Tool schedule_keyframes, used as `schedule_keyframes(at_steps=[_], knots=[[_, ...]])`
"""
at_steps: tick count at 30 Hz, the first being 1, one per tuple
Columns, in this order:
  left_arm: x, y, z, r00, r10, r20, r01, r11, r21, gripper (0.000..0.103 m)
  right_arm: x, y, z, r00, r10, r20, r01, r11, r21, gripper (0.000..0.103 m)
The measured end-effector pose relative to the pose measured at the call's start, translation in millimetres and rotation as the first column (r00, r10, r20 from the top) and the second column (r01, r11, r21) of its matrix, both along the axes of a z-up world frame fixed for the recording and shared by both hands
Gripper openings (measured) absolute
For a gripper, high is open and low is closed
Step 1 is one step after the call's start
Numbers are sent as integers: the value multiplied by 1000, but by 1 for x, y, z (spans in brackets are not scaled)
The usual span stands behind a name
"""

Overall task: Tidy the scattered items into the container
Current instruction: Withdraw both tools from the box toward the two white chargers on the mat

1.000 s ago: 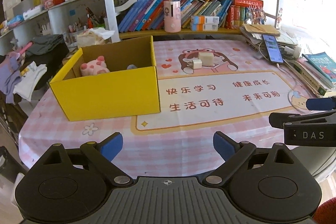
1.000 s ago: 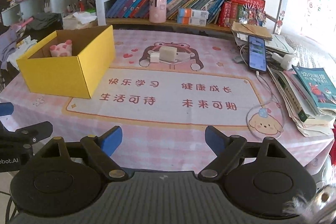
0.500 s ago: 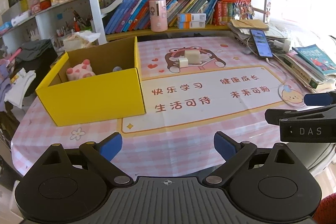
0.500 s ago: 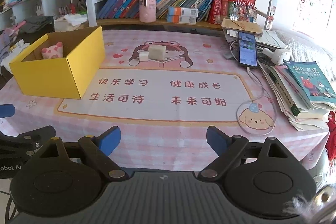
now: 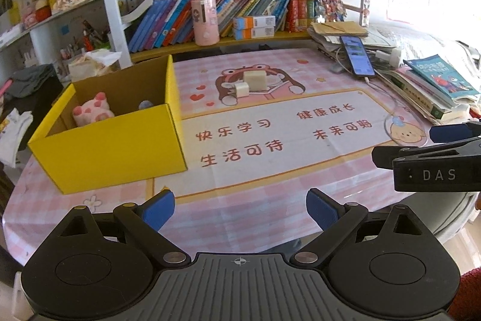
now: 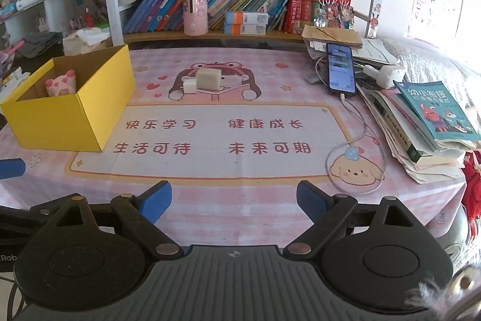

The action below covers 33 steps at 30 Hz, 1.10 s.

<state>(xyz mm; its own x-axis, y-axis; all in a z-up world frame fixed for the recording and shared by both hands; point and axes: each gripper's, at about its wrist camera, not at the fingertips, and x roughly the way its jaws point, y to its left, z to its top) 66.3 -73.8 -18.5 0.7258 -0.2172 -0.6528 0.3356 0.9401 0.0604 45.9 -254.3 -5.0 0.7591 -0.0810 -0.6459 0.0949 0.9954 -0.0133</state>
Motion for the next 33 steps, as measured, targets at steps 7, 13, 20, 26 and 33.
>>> schedule_keyframes(at_steps=[7, 13, 20, 26, 33], knots=[[13, -12, -3, 999, -48, -4, 48, 999, -16, 96, 12, -10, -4, 1000, -17, -12, 17, 1000, -4, 91], [29, -25, -8, 997, -82, -3, 81, 996, -26, 96, 29, -22, -9, 999, -30, -28, 30, 1000, -8, 91], [57, -44, -15, 995, -95, -16, 94, 995, -42, 96, 57, -40, -16, 999, -28, -39, 28, 1000, -10, 90], [88, -62, -17, 997, -68, -27, 67, 997, -36, 96, 94, -59, -18, 998, -2, -57, 1, 1000, -9, 90], [125, -83, -9, 1000, 1, -17, -1, 1000, -31, 96, 141, -86, -8, 998, 57, -35, -58, 998, -2, 90]])
